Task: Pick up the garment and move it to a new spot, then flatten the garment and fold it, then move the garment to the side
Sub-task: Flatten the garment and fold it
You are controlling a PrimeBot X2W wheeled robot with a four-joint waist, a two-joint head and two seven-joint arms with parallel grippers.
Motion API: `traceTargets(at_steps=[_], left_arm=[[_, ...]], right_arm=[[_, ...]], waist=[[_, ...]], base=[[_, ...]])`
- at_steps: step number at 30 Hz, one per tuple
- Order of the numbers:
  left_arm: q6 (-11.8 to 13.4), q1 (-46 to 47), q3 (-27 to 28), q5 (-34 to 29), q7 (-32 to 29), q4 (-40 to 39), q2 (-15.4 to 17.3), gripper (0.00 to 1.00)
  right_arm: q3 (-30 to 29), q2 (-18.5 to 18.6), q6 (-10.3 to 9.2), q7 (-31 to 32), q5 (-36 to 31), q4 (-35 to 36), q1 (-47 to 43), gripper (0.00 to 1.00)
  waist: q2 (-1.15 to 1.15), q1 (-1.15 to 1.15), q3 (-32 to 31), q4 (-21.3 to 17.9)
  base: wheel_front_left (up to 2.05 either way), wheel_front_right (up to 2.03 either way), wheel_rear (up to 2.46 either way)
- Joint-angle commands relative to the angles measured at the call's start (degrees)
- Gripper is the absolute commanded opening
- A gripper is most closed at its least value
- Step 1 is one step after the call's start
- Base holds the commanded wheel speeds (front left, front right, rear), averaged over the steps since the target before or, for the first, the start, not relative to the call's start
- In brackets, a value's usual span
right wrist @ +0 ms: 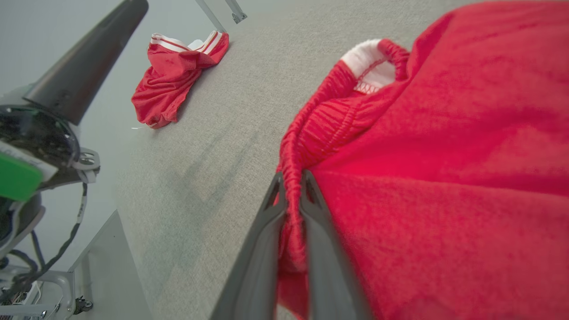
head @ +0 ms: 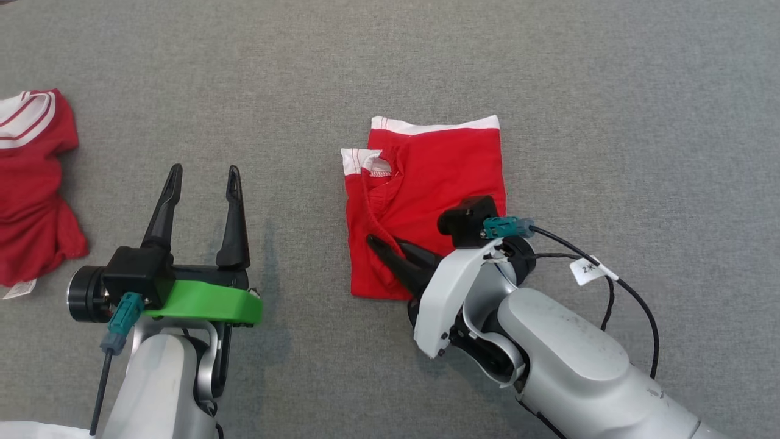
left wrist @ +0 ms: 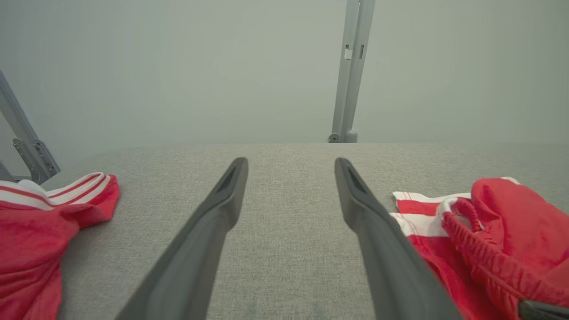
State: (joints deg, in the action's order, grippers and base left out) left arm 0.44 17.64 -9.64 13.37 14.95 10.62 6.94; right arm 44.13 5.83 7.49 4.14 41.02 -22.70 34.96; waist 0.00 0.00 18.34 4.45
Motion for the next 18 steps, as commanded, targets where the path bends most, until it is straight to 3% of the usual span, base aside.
traceTargets(at_steps=[1,5,7,14,18], left_arm=[[-0.2,0.8,0.2,-0.6,0.2,0.1,-0.2,1.00],[-0.3,0.7,0.6,-0.9,0.2,0.2,-0.6,1.00],[-0.4,0.7,0.9,-1.1,0.2,0.4,-0.7,1.00],[-0.7,0.5,1.5,-1.5,0.2,0.9,-1.1,1.00],[-0.4,-0.3,2.1,-1.7,0.2,1.0,-1.3,1.00]], right_arm=[[0.9,-0.3,0.01,-0.7,0.8,-0.9,0.7,0.00],[3.2,-0.6,0.01,-2.9,1.9,-3.6,2.7,0.00],[4.0,-0.5,0.01,-4.5,2.0,-4.5,3.2,1.00],[2.5,1.5,0.00,-12.1,-0.6,-1.9,2.9,1.00],[-4.7,2.7,0.00,-16.3,-3.1,1.6,-0.4,1.00]], waist=[[0.00,0.00,0.6,0.9],[0.00,0.00,0.9,0.9],[0.00,0.00,0.8,0.7],[0.00,0.00,-0.1,-0.4],[0.00,0.00,-0.9,-1.5]], base=[[0.00,0.00,0.00],[0.00,0.00,0.00],[0.00,0.00,0.00],[0.00,0.00,0.00],[0.00,0.00,0.00]])
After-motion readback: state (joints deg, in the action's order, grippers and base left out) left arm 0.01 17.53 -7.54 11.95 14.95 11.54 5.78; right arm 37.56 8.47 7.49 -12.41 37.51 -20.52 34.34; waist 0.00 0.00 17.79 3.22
